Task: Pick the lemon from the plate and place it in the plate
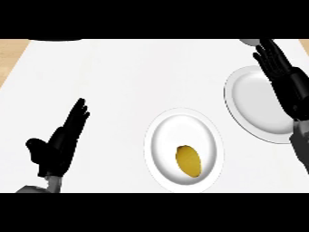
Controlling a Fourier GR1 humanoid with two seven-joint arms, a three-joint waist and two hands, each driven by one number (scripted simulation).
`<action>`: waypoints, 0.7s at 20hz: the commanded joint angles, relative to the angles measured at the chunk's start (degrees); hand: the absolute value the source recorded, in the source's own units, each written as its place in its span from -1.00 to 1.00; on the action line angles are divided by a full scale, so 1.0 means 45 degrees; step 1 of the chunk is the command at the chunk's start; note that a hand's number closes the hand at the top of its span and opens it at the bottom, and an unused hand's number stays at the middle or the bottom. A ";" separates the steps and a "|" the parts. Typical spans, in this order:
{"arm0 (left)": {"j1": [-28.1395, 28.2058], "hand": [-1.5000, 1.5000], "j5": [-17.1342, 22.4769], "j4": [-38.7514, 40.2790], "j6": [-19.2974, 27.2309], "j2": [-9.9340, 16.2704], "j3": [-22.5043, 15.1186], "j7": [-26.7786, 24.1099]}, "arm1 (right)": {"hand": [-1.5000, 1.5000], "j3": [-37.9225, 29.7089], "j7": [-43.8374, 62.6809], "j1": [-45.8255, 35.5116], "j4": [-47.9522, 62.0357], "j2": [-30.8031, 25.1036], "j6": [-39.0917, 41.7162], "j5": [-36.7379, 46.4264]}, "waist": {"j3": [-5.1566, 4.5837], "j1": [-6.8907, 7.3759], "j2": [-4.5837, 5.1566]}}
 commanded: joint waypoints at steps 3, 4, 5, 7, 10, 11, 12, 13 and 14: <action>-0.0169 0.00 -0.0083 0.1012 -0.0825 0.0972 0.1209 -0.1191 | 1.00 0.2256 0.2027 0.0018 -0.1221 0.2805 -0.1590 0.0549 | -0.0126 -0.0297 0.0210; -0.0310 0.00 -0.0244 0.0740 -0.0708 0.1089 0.1150 -0.1089 | 1.00 0.3072 0.2369 -0.0309 -0.0600 0.3930 -0.2339 0.0961 | -0.0133 -0.0019 0.0237; -0.0106 0.00 -0.0188 0.0532 -0.0920 0.1624 0.1429 -0.1095 | 1.00 0.3650 0.2458 0.0072 -0.0499 0.4772 -0.2714 0.1018 | -0.0130 0.0145 0.0213; 0.0027 0.00 -0.0375 0.0773 -0.0731 0.1216 0.0886 -0.0886 | 1.00 0.4041 0.1690 -0.1074 -0.0164 0.0179 -0.1936 0.5139 | -0.0636 -0.0003 -0.0226; 0.0398 0.00 -0.0232 0.1155 -0.0971 0.1165 0.1135 -0.1652 | -1.00 0.4537 0.1056 0.1514 -0.0533 0.5263 -0.7200 0.5395 | -0.0133 -0.0491 0.0138; -0.0003 0.00 -0.0085 0.1034 -0.1072 0.1212 0.1255 -0.1364 | -1.00 0.5296 0.0402 0.2138 -0.0422 0.5817 -0.7813 0.5731 | -0.0109 -0.0457 0.0180; 0.0134 0.00 0.0025 0.1255 -0.1324 0.1305 0.1403 -0.1650 | -1.00 0.5900 -0.0536 0.2665 -0.0146 0.5845 -0.8403 0.6454 | -0.0108 -0.0403 0.0210; -0.0171 0.00 0.0091 0.2057 -0.1656 0.1498 0.1744 -0.2042 | -1.00 0.6817 -0.0644 0.2846 -0.0514 0.5868 -0.9070 0.6598 | -0.0120 -0.0464 0.0228; 0.0149 0.00 0.0014 0.1865 -0.1657 0.1268 0.1507 -0.2226 | -1.00 0.7556 -0.0804 0.3192 -0.0321 0.5886 -0.9958 0.6814 | -0.0111 -0.0340 0.0218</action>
